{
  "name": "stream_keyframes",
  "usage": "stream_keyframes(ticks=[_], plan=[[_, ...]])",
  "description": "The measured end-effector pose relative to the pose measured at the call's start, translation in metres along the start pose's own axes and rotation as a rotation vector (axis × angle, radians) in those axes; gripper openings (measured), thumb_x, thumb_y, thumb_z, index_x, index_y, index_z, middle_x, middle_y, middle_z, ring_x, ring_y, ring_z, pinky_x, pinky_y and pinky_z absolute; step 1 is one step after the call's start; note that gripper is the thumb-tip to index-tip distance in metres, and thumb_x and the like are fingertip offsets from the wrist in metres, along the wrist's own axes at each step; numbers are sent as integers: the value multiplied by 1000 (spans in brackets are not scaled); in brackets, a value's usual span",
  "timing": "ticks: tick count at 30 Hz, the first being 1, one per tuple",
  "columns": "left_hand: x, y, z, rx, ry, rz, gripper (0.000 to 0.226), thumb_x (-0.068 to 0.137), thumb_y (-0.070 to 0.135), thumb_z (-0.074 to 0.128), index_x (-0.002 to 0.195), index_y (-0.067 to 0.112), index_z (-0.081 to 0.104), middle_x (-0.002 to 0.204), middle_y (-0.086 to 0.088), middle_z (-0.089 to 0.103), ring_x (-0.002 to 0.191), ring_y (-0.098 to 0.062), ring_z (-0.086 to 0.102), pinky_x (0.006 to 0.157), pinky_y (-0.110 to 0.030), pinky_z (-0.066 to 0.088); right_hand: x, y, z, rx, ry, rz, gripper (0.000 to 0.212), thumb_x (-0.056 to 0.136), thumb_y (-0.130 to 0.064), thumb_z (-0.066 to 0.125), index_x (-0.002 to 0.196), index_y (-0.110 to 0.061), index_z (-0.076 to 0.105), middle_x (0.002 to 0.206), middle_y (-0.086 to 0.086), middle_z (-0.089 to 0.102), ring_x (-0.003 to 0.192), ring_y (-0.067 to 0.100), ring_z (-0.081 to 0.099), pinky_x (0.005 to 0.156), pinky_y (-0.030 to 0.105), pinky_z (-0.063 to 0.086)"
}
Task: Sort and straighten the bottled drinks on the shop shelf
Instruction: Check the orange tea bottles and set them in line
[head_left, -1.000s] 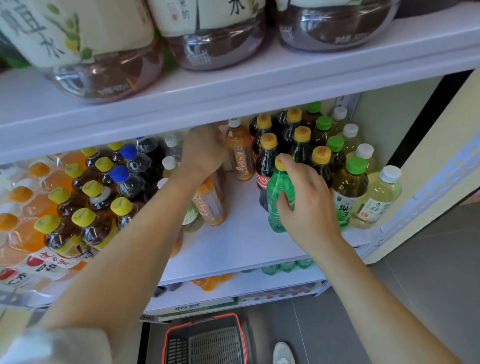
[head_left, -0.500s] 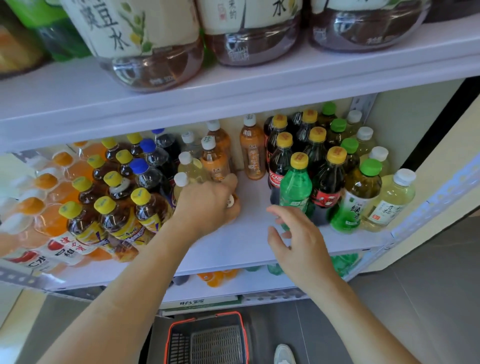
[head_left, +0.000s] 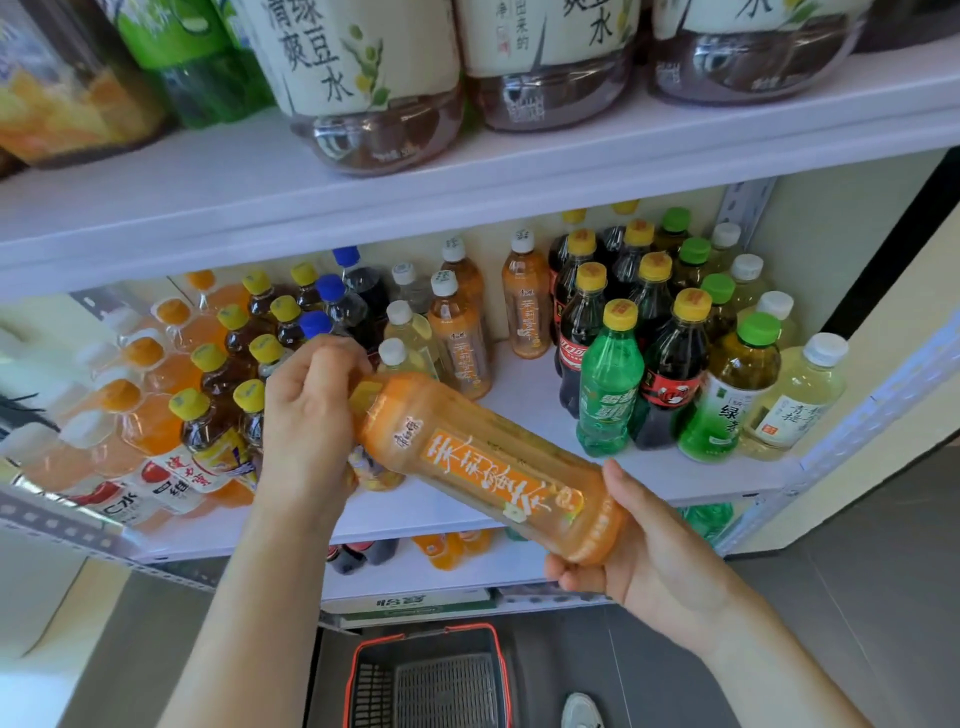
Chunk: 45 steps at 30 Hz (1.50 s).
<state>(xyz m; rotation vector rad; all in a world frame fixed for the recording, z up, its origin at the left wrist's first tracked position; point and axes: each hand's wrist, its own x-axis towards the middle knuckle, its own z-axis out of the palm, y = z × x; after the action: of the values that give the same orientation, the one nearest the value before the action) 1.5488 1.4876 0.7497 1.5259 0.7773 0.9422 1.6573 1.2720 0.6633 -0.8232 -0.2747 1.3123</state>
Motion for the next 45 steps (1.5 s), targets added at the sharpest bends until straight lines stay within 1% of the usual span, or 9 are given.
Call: stream_keyframes(ticks=[10,13,16,21,26,32,37,41,45], plan=[[-9,-1,-12,-222,48,-201,26,85,36,63,62,26,69,63,-1,52,60,-19,50,55,-33,41,-7,-13,33,-172,154,-206,45,76,-40,69,108,-8,66,86,28,66,62,32,62,49,31,51],[-11,-5,-9,-144,-7,-195,23,76,56,68,86,36,70,83,-3,64,75,-24,62,70,-45,53,-9,-15,38,-261,151,-286,42,74,-39,72,107,-14,68,89,30,65,66,35,63,56,33,54],[-18,-15,-5,0,-74,-213,71,61,70,71,122,40,49,108,-3,66,94,-26,70,79,-48,59,-10,-15,43,-350,210,-398,43,69,-39,74,107,-20,69,98,22,68,74,32,66,61,32,57],[-34,-23,11,-197,-153,-293,90,69,51,82,143,38,32,121,-5,67,101,-22,71,71,-35,60,-12,-13,46,-638,323,-581,49,68,-42,77,115,-36,64,103,-5,71,89,11,69,71,20,55],[-47,-22,28,-325,-179,-326,96,62,39,88,143,31,38,118,-4,70,106,-25,70,71,-35,60,-11,0,47,-1024,365,-886,51,72,-26,78,119,-33,61,128,-4,53,120,22,54,85,24,52],[-48,-16,31,-353,-284,-391,73,67,40,84,131,26,51,112,-7,73,95,-28,73,66,-37,60,-9,8,39,-1435,395,-1119,64,63,6,83,115,-24,60,132,6,48,120,25,54,94,33,49],[-47,-20,32,-418,-154,-367,95,61,23,91,142,25,42,115,-9,72,98,-31,72,66,-40,59,-14,-2,35,-1436,266,-959,48,78,-29,76,122,-32,56,140,-4,41,128,18,49,96,27,46],[-40,-19,24,-454,-226,-234,98,63,16,90,145,31,39,123,-12,68,105,-33,69,73,-47,58,-18,-14,36,-696,224,-530,68,67,-67,74,128,-42,53,135,-4,55,122,17,57,93,38,53],[-38,-14,21,-512,-363,-172,91,66,13,81,145,23,39,115,-12,68,102,-33,68,75,-48,58,-14,-25,35,-168,109,-59,72,77,-68,61,124,-14,63,115,24,68,90,35,71,73,47,60]])
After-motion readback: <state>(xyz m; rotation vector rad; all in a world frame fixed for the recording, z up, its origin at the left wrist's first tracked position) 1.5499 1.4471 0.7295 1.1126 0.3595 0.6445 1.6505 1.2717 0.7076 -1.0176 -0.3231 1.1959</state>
